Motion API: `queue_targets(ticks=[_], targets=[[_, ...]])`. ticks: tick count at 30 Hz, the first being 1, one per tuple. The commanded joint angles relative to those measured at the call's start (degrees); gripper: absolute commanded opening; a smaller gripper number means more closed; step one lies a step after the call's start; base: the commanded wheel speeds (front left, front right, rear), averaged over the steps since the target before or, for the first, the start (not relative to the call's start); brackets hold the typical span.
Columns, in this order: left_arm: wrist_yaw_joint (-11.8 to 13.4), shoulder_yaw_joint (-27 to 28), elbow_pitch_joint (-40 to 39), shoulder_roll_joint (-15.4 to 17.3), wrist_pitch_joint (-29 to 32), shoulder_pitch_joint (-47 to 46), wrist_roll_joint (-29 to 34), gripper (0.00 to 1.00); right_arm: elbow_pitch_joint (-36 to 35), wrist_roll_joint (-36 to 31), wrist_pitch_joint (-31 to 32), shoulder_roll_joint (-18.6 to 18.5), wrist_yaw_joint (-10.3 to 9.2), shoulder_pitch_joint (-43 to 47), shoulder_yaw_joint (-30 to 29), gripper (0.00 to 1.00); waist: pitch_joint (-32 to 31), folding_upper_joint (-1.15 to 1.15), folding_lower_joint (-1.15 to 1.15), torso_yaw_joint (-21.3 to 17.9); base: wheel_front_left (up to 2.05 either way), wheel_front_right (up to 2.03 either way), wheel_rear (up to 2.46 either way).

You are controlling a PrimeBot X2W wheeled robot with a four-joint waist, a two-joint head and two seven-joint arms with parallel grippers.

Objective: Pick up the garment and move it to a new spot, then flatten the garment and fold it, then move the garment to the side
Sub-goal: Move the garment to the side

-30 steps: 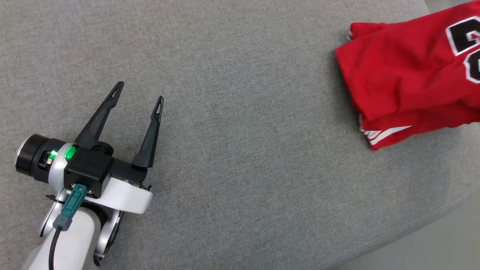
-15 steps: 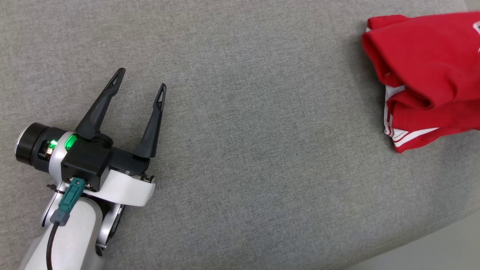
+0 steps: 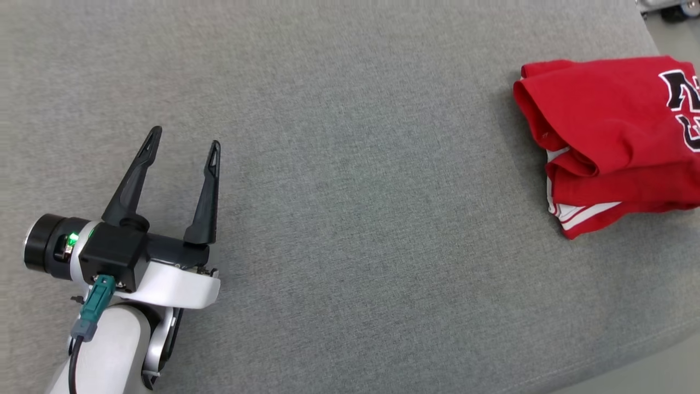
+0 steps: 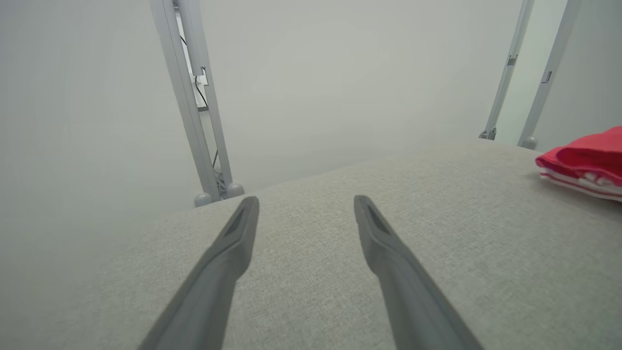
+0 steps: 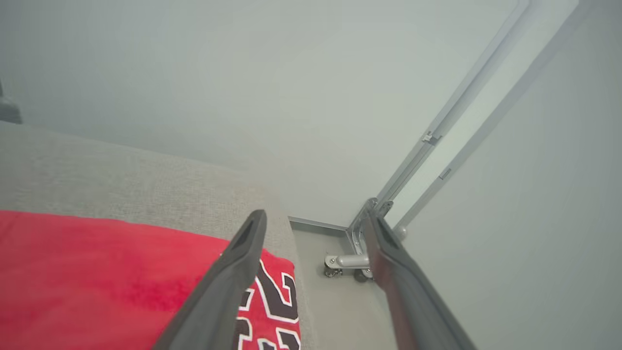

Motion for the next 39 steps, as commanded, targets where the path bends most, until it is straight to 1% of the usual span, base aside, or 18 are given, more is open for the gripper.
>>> queue_targets(ticks=[1,4,6,8,11,13,16,20,25,32,33,34,37,39], targets=[[0.63,0.47,-0.18,-0.04,-0.41,0.93,-0.39,1.00,-4.50,0.58,-0.70,2.23,0.01,2.80,-0.88,1.00,-2.17,0.00,0.00,1.44,0.00,0.00,0.00],[1.27,0.96,-0.25,-0.21,-0.78,1.70,-0.81,1.00,-14.92,4.08,-1.29,8.16,0.02,7.80,0.15,1.00,-3.94,0.00,0.00,3.01,0.00,0.00,0.00],[1.75,1.28,-0.47,-0.51,-0.94,2.16,-1.19,1.00,-20.94,4.99,-1.49,10.34,0.00,10.81,1.04,1.00,-4.82,0.00,0.00,4.22,0.00,0.00,0.00],[2.09,1.42,-0.55,-0.83,-1.28,2.15,-1.39,1.00,-24.82,5.11,-1.40,13.19,0.01,13.60,2.41,1.00,-5.86,0.00,0.00,5.87,0.00,0.00,0.00],[2.81,2.05,-0.19,-1.12,-1.81,3.48,-2.08,1.00,-28.38,3.95,-0.72,16.96,0.01,16.44,3.63,1.00,-7.77,0.00,0.00,7.89,0.00,0.00,0.00],[2.99,2.32,0.05,-1.63,-2.31,4.26,-2.83,1.00,-29.35,3.22,-0.19,19.30,0.01,18.20,4.88,1.00,-9.51,0.00,0.00,9.12,0.00,0.00,0.00],[3.45,2.94,0.24,-2.00,-2.75,6.18,-3.74,1.00,-30.00,2.04,0.67,21.78,0.01,20.25,6.02,1.00,-11.79,0.00,0.00,10.24,0.00,0.00,0.00],[3.30,3.13,0.40,-2.60,-3.19,8.24,-4.91,1.00,-29.35,0.52,1.66,23.54,0.01,23.03,6.18,1.00,-14.77,0.00,0.00,11.14,0.00,0.00,0.00],[3.04,2.99,0.67,-2.69,-3.45,10.42,-5.63,1.00,-28.69,-1.13,2.54,24.62,0.01,26.60,5.32,1.00,-17.98,0.00,0.00,11.62,0.00,0.00,0.00],[2.59,2.43,1.31,-2.74,-3.52,13.21,-6.46,1.00,-28.57,-2.10,3.69,25.15,0.01,30.60,4.14,1.00,-21.42,0.00,0.00,11.52,0.00,0.00,0.00],[2.16,2.27,1.28,-2.96,-3.39,14.02,-7.20,1.00,-28.97,-2.17,4.00,25.23,0.01,31.69,4.11,1.00,-22.29,0.00,0.00,11.58,0.00,0.00,0.00],[2.56,2.53,1.27,-3.02,-3.46,14.39,-7.25,1.00,-29.10,-2.21,4.19,25.21,0.01,32.22,3.97,1.00,-22.67,0.00,0.00,11.62,0.00,0.00,0.00],[2.72,2.41,1.54,-2.90,-3.39,15.25,-7.30,1.00,-29.34,-2.39,4.48,25.23,0.01,33.26,3.74,1.00,-23.51,0.00,0.00,11.72,0.00,0.00,0.00],[3.41,2.42,1.69,-2.43,-3.23,15.93,-6.54,1.00,-29.74,-2.21,4.79,25.25,0.01,34.18,3.49,1.00,-24.34,0.00,0.00,11.79,0.00,0.00,0.00]])
